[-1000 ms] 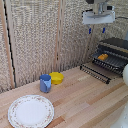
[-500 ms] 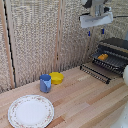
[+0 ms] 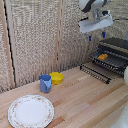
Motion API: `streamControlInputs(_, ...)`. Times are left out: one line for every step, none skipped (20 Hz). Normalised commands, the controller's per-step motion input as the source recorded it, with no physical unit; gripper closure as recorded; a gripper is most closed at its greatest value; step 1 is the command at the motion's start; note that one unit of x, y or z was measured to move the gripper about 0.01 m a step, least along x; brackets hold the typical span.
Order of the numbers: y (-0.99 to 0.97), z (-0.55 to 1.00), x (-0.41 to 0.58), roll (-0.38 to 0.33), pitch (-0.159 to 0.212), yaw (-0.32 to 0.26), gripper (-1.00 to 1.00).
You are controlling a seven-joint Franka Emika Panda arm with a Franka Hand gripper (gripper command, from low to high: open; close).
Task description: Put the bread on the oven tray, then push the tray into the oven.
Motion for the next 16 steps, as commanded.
streamControlInputs(0.00,-0.30,-0.346,-0.259,0.025,0.264,-1.00)
streamControlInputs(0.00,-0.31,-0.257,-0.235,0.008,0.286,-1.00)
streamControlInputs(-0.03,-0.30,-0.186,-0.228,0.000,0.300,-1.00)
streamControlInputs(-0.06,-0.31,-0.097,-0.209,0.000,0.324,-1.00)
streamControlInputs(-0.07,-0.30,-0.037,-0.203,0.000,0.333,-1.00)
streamControlInputs(-0.08,-0.30,0.000,-0.190,0.000,0.350,-1.00)
streamControlInputs(-0.09,-0.30,0.000,-0.181,0.000,0.364,-1.00)
streamControlInputs(-0.09,-0.29,0.000,-0.181,0.000,0.364,-1.00)
streamControlInputs(-0.09,-0.29,0.000,-0.181,0.000,0.364,-1.00)
streamControlInputs(-0.09,-0.29,0.000,-0.181,0.000,0.364,-1.00)
streamControlInputs(-0.09,-0.29,0.000,-0.179,0.000,0.364,-1.00)
streamControlInputs(-0.09,-0.28,0.000,-0.182,0.000,0.363,-1.00)
streamControlInputs(-0.09,-0.24,0.000,-0.206,0.000,0.343,-1.00)
streamControlInputs(-0.09,-0.19,0.000,-0.232,0.000,0.321,-1.00)
streamControlInputs(-0.09,-0.15,-0.034,-0.261,0.000,0.297,-1.00)
streamControlInputs(-0.08,-0.12,-0.074,-0.283,0.000,0.281,-1.00)
